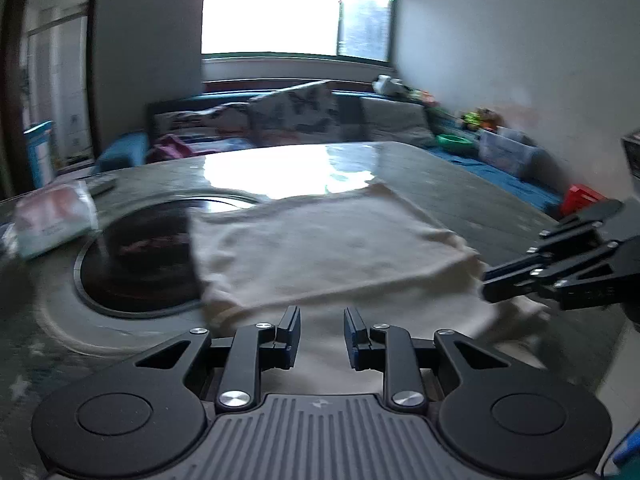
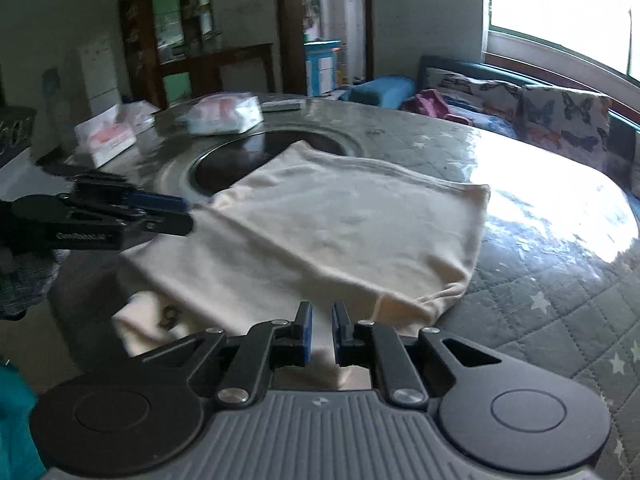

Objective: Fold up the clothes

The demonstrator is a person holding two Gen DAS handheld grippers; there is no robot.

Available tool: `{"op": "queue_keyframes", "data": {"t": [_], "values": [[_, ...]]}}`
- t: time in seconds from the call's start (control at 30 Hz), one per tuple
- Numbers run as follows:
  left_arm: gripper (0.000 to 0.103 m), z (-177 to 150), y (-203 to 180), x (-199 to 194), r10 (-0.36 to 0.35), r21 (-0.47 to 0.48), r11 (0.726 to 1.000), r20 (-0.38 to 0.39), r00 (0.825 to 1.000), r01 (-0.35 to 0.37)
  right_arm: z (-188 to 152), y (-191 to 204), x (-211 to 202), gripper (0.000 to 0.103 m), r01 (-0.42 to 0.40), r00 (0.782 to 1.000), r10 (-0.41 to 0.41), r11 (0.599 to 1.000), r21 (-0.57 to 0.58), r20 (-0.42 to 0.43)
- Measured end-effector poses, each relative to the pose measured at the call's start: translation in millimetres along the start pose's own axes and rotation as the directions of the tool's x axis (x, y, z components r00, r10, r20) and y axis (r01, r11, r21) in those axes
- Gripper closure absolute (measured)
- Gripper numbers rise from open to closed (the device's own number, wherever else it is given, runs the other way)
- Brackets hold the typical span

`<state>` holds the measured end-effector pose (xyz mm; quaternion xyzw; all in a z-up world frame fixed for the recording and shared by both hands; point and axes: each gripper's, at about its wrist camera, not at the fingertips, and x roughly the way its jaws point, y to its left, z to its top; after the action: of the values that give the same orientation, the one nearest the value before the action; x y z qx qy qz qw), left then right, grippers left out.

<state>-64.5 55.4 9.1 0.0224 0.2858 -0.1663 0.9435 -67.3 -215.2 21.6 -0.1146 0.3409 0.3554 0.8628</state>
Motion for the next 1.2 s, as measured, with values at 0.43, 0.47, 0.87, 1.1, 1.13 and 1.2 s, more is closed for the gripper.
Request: {"op": "queue_keyframes", "data": {"t": [0.43, 0.47, 0.87, 1.1, 1.13, 1.2], "values": [[0.077, -14.6, -11.2, -9.4, -0.016, 0.064, 0.998, -0.054, 0.998, 0.019, -17.5, 0.8, -9.6, 0.089, 0.018, 1.000, -0.018, 0.999, 0.030, -0.008], [0.077, -14.9, -10.4, -12.6, -0.012, 0.072, 0.997, -0.054, 0.998, 0.016, -18.6, 0.0, -7.1, 0.088, 0.018, 1.000, -0.018, 0.999, 0.032, -0.015], [0.077, -41.0, -21.8, -40.3, -0.020, 0.280, 0.959, -0.092, 0.996, 0.045, -20.7, -2.3, -8.4, 0.084, 0.032, 0.999, -0.031, 0.999, 0.020, -0.021], [0.072, -46.1, -34.6, -32.4, -0.049, 0.351, 0.934, -0.049, 0.998, 0.063, -19.4, 4.9, -19.9, 0.072, 0.048, 0.998, -0.048, 0.998, -0.027, -0.027], [0.072, -47.1, -35.9, -30.7, -0.055, 0.357, 0.931, -0.048, 0.997, 0.069, -20.5, 6.8, -22.8, 0.070, 0.054, 0.998, -0.055, 0.998, -0.042, -0.032], [0.072, -49.8, -40.5, -28.8, -0.061, 0.383, 0.921, -0.046, 0.997, 0.074, -22.6, 9.4, -26.2, 0.070, 0.058, 0.997, -0.060, 0.997, -0.060, -0.042]]}}
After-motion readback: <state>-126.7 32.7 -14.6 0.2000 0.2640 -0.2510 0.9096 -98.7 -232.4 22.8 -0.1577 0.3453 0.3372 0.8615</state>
